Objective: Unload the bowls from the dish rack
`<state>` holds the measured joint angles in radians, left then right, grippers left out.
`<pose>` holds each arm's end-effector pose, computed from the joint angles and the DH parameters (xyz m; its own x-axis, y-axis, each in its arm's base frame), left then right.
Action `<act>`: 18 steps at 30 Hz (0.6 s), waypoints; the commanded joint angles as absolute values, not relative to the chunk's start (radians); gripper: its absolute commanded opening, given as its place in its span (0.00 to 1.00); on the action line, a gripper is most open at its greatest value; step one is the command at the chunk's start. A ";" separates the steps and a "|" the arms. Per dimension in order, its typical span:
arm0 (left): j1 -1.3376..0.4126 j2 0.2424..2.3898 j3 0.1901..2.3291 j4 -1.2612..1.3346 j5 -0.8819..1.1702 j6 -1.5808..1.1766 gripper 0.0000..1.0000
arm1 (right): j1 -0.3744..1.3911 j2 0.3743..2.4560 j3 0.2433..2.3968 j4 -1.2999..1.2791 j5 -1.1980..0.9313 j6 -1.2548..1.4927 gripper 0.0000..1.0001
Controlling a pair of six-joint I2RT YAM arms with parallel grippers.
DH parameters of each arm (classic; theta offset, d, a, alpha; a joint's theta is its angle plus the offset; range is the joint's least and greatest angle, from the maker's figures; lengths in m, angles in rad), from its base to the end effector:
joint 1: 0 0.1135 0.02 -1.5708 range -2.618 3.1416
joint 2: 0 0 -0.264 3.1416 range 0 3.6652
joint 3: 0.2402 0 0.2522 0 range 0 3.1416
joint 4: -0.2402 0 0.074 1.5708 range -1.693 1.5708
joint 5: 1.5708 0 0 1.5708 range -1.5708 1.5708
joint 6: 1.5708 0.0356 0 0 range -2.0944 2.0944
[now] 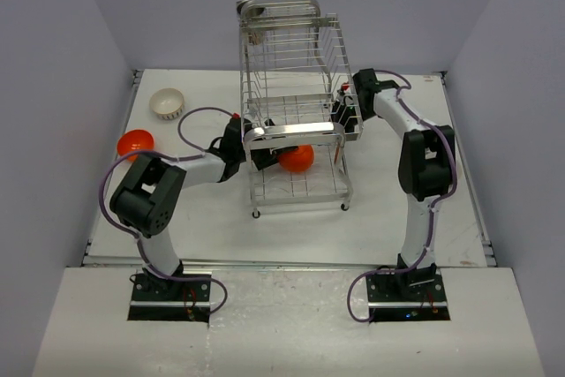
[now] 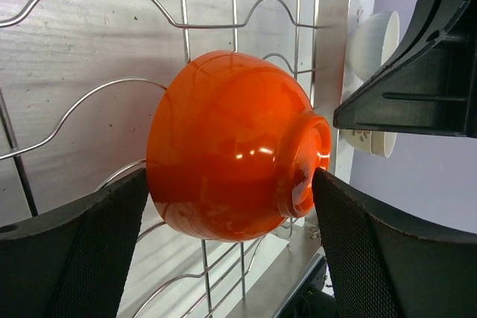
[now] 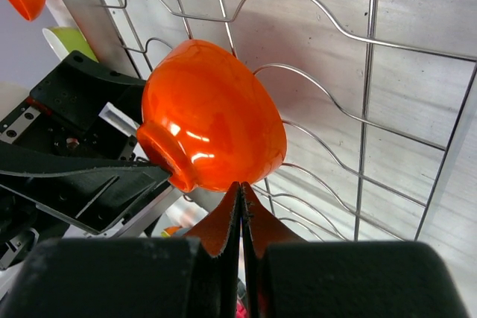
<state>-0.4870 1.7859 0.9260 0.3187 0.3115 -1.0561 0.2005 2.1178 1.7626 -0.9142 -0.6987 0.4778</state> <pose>0.3255 -0.1847 0.1694 -0.8139 -0.5065 -0.2845 -0.0627 0.5634 -0.8238 0.4246 0.1097 0.2133 -0.9872 0.1587 0.0188 0.1287 0.7200 0.6819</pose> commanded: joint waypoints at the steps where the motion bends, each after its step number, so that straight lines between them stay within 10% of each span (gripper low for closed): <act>1: -0.488 1.813 0.945 0.376 0.319 -1.061 0.90 | 0.195 2.137 1.816 -0.946 -0.701 0.462 0.00; 18: -0.488 1.727 0.950 0.454 0.344 -1.095 0.89 | 0.195 2.154 1.841 -0.973 -0.690 0.449 0.00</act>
<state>-0.4870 1.7981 0.9260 0.3862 0.3412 -1.0904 0.2005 2.1551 1.8133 -0.9516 -0.6949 0.4679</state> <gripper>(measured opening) 0.890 0.003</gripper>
